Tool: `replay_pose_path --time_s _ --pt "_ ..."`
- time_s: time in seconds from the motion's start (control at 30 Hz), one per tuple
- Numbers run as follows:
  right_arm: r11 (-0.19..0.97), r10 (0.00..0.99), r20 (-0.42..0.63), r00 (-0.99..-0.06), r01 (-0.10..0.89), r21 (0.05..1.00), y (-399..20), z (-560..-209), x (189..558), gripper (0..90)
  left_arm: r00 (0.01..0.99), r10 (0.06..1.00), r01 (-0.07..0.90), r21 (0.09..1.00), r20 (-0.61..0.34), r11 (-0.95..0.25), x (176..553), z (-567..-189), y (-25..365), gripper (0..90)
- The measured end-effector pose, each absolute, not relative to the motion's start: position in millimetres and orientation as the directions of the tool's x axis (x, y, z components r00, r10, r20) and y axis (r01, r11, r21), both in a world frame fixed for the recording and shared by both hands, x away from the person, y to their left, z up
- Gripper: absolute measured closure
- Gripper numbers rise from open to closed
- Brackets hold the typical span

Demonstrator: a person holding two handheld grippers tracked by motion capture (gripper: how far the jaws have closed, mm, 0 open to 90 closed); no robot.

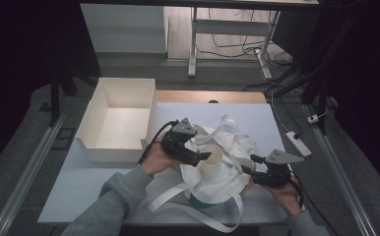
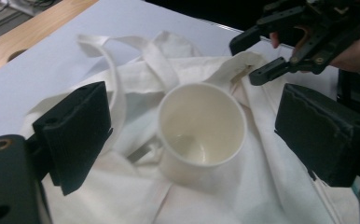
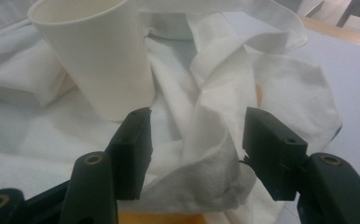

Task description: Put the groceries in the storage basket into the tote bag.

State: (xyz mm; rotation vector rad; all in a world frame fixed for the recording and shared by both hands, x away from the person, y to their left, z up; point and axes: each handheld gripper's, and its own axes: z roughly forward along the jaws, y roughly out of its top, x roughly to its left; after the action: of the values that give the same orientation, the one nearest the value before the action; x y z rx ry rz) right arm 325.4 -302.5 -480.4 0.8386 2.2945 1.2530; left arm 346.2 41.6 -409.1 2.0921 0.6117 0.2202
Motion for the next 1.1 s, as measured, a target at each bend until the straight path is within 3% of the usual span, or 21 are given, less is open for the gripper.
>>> replay_pose_path --time_s 0.67,1.1 --pt "0.417 0.668 -0.059 -0.742 0.308 0.855 -302.6 -480.2 324.7 41.8 0.764 0.631 0.46 0.799 -0.135 -0.386 360.9 -418.0 96.0 18.0" --pt "0.417 0.668 -0.062 -0.742 0.304 0.856 -302.1 -479.7 324.4 41.8 0.735 0.67 0.476 0.785 -0.109 -0.395 366.7 -415.1 92.6 24.9"
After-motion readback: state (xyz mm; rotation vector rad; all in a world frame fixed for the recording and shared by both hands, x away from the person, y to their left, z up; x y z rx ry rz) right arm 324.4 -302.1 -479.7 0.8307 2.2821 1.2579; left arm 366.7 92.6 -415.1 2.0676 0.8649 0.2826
